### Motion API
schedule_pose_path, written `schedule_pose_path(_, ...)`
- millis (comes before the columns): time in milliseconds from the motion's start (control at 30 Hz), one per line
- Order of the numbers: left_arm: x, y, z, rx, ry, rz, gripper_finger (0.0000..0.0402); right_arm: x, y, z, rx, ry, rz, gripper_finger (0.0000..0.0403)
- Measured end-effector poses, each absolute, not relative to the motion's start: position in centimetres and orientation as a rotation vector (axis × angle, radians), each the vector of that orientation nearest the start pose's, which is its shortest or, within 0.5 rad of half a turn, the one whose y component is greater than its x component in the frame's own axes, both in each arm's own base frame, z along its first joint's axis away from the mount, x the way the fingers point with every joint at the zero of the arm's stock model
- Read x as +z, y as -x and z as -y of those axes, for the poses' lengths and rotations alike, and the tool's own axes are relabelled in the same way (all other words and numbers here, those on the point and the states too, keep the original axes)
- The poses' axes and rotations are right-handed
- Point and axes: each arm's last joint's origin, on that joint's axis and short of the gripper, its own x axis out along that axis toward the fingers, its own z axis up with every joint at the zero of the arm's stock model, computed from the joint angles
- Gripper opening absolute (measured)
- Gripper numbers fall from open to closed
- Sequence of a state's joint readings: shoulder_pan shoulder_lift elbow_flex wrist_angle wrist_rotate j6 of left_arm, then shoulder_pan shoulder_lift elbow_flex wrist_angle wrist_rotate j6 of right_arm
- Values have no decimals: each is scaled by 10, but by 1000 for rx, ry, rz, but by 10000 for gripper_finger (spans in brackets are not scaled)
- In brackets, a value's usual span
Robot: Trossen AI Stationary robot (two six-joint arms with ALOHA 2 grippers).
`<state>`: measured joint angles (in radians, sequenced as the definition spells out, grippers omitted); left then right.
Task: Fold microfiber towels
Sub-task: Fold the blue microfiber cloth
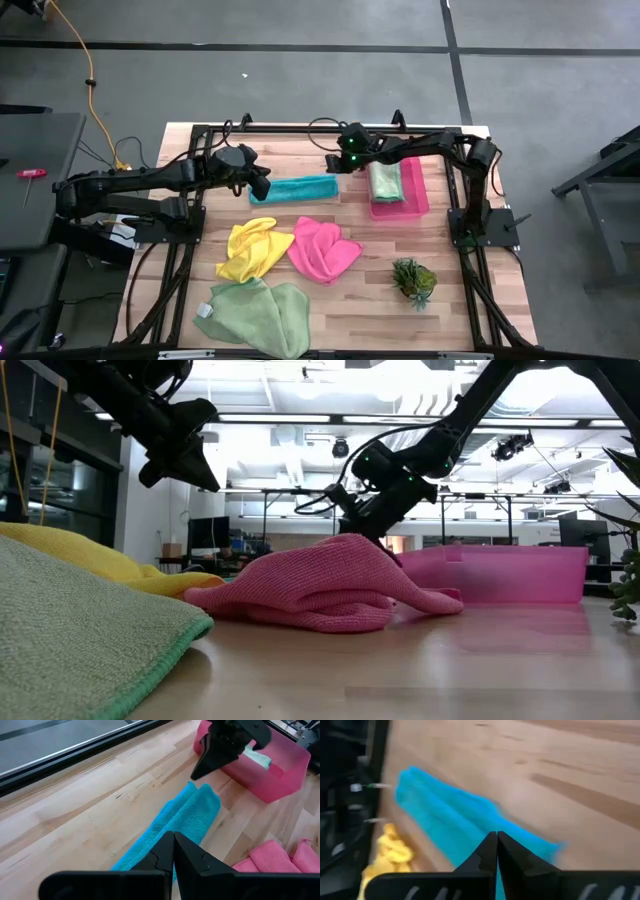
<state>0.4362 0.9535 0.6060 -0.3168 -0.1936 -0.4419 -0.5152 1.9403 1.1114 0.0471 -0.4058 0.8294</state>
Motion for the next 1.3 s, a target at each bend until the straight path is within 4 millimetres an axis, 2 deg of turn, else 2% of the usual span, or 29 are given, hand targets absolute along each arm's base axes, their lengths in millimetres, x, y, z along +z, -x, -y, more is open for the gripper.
schedule_pose_path(267,233,-173,-87,751,491,-526,0,148,-323,190,-509,-1092,-764,0)
schedule_pose_path(467,233,-173,-87,752,491,-525,0,148,-317,186,-507,-1080,-834,0)
schedule_pose_path(933,232,-173,-87,747,504,-523,0,143,-339,127,-424,-1024,-965,0)
schedule_pose_path(1100,232,-173,-86,736,508,-525,0,132,-321,115,-444,-1082,-985,0)
schedule_pose_path(1300,232,-174,-86,733,509,-525,0,150,-294,104,-495,-1118,-851,0)
